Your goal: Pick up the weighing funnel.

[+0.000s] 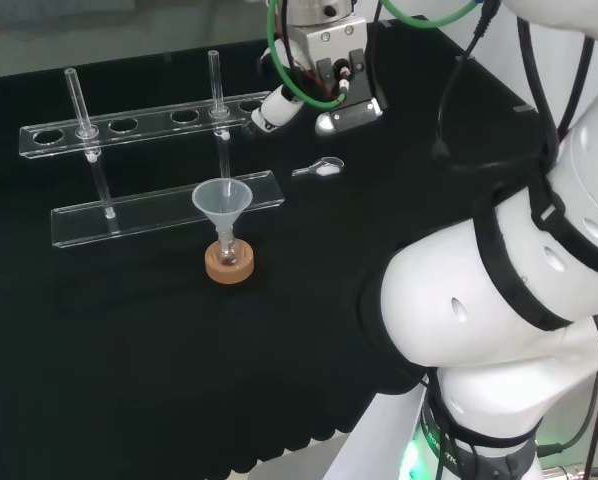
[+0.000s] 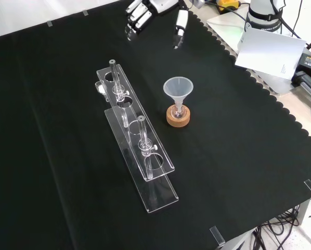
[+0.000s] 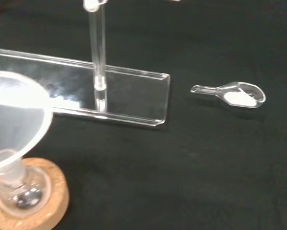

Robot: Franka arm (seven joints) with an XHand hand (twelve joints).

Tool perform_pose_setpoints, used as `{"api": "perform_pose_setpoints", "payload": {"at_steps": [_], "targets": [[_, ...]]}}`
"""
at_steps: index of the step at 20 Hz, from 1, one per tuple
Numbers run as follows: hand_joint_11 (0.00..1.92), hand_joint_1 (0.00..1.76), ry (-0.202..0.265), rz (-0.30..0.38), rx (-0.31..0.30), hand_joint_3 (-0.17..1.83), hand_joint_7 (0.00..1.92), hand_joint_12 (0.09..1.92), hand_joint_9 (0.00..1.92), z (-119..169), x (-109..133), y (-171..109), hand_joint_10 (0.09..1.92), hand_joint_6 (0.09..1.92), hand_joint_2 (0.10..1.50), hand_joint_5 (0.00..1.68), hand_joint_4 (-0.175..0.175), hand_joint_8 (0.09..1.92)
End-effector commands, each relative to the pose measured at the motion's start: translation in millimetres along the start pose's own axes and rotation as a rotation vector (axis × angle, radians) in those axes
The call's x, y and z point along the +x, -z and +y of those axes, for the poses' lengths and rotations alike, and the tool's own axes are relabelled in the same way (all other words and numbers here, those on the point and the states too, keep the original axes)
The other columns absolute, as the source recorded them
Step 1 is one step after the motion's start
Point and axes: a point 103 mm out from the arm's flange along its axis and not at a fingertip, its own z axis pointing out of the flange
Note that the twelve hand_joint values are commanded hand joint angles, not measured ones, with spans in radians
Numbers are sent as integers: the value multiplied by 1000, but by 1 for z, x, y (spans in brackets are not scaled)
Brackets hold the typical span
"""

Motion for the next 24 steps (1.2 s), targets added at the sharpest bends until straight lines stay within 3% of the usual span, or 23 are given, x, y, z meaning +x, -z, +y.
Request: {"api": "perform_pose_setpoints", "payload": {"at_steps": [1, 13, 24], "targets": [[249, 623, -32, 23, 18, 194, 202, 1409, 457, 33, -45, -5, 659, 87, 777, 401, -48, 691], [309, 683, -72, 83, 69, 238, 263, 1365, 515, 105, -117, -34, 615, 87, 765, 435, -47, 676], [318, 780, -83, 96, 135, 248, 266, 1358, 528, 149, -140, -72, 609, 87, 740, 451, -45, 674]]}}
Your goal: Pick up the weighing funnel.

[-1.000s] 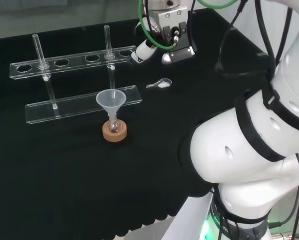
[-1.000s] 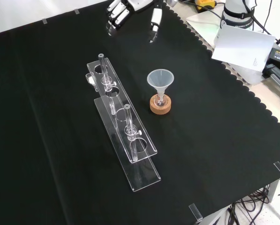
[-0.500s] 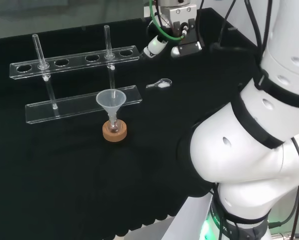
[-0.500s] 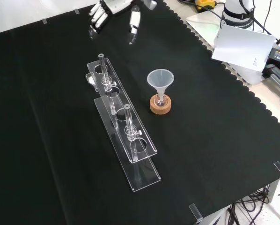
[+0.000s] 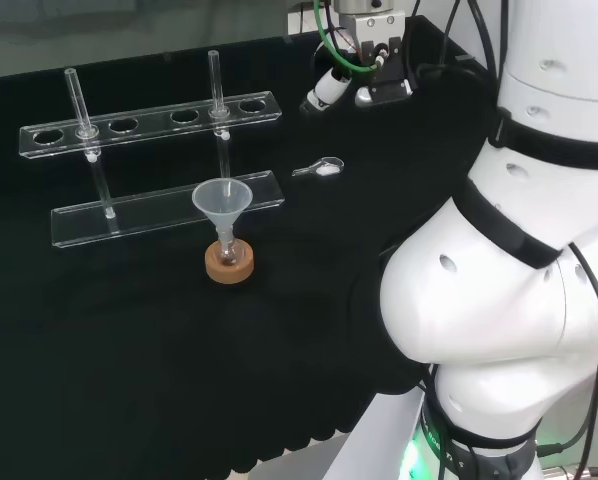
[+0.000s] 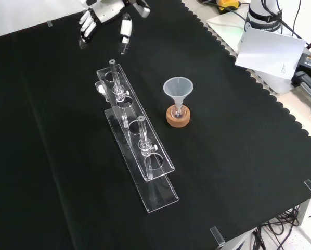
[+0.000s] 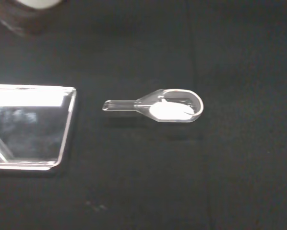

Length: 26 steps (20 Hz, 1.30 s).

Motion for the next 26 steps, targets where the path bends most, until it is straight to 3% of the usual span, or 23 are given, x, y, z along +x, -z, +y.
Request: {"api": "perform_pose_setpoints", "payload": {"at_steps": [1, 13, 26], "targets": [[319, 791, -13, 5, 54, 251, 266, 1358, 528, 27, -27, -25, 608, 87, 740, 454, -44, 674], [332, 818, 10, -29, 163, 381, 268, 1346, 534, 56, -34, -72, 585, 87, 675, 485, -39, 665], [339, 840, 43, -139, 155, 471, 267, 1350, 539, 74, -32, -105, 590, 87, 632, 505, -35, 669]]}}
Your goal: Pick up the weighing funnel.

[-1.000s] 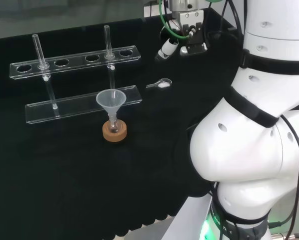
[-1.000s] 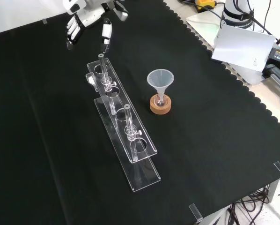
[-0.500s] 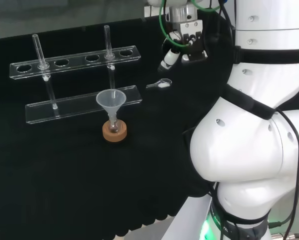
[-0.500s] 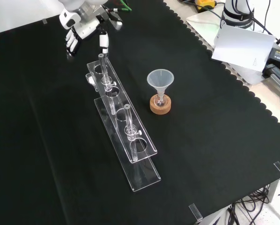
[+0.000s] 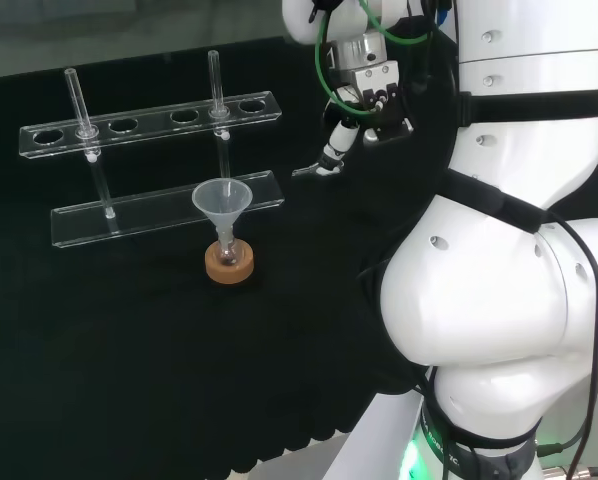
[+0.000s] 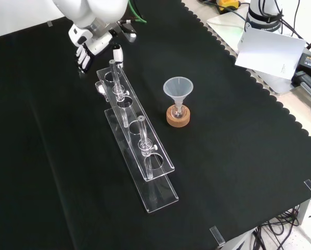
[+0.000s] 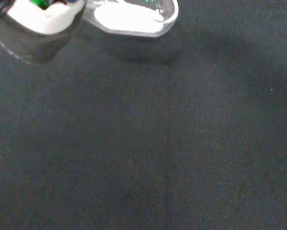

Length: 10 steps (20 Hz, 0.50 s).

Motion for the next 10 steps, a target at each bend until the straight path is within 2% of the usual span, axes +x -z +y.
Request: {"api": "perform_pose_setpoints", "payload": {"at_steps": [1, 10], "targets": [[343, 844, 9, -64, -17, 473, 275, 1350, 546, 13, 2, -7, 592, 87, 633, 515, -34, 672], [396, 879, 7, -99, -20, 504, 346, 1330, 608, 27, 4, -13, 582, 87, 632, 612, -22, 676]]}}
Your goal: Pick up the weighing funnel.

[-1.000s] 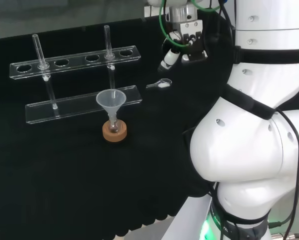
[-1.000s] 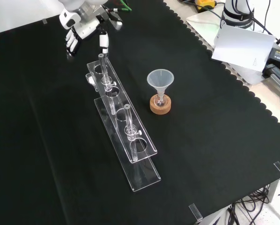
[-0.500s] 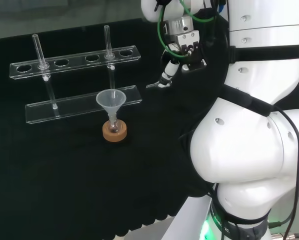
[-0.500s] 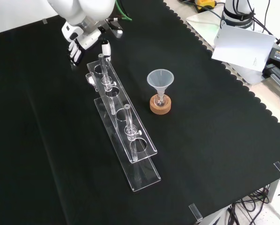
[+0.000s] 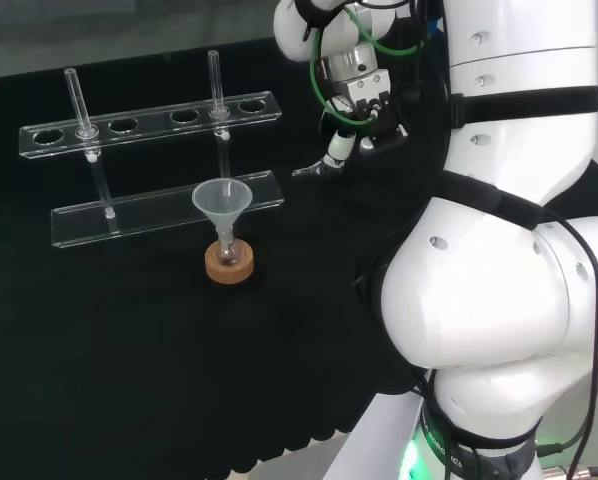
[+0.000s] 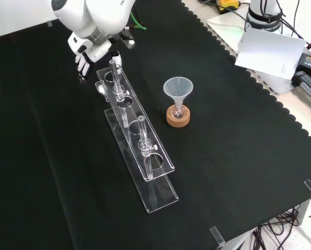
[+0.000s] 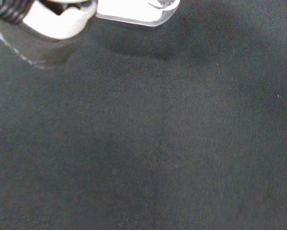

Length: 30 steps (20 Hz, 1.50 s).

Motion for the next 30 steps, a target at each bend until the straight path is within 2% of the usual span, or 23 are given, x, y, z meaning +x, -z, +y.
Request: {"api": "perform_pose_setpoints", "payload": {"at_steps": [1, 6, 15, 18, 24, 30], "targets": [[400, 882, 0, -24, -8, 506, 353, 1329, 614, 8, 3, -2, 581, 87, 632, 619, -21, 676], [416, 890, 7, -34, 7, 513, 374, 1324, 630, 19, 0, -5, 576, 89, 633, 653, -16, 677], [438, 902, 10, -57, -16, 527, 406, 1307, 656, 23, 3, -8, 552, 134, 628, 700, -10, 664], [457, 916, 15, -58, -16, 536, 431, 1293, 679, 25, 4, -11, 534, 191, 629, 736, -2, 653], [476, 929, 11, -62, -15, 551, 454, 1285, 707, 26, 5, -13, 498, 490, 624, 668, 5, 640], [486, 933, 8, -64, -25, 558, 468, 1288, 718, 27, 6, -14, 503, 584, 629, 710, 18, 648]]}}
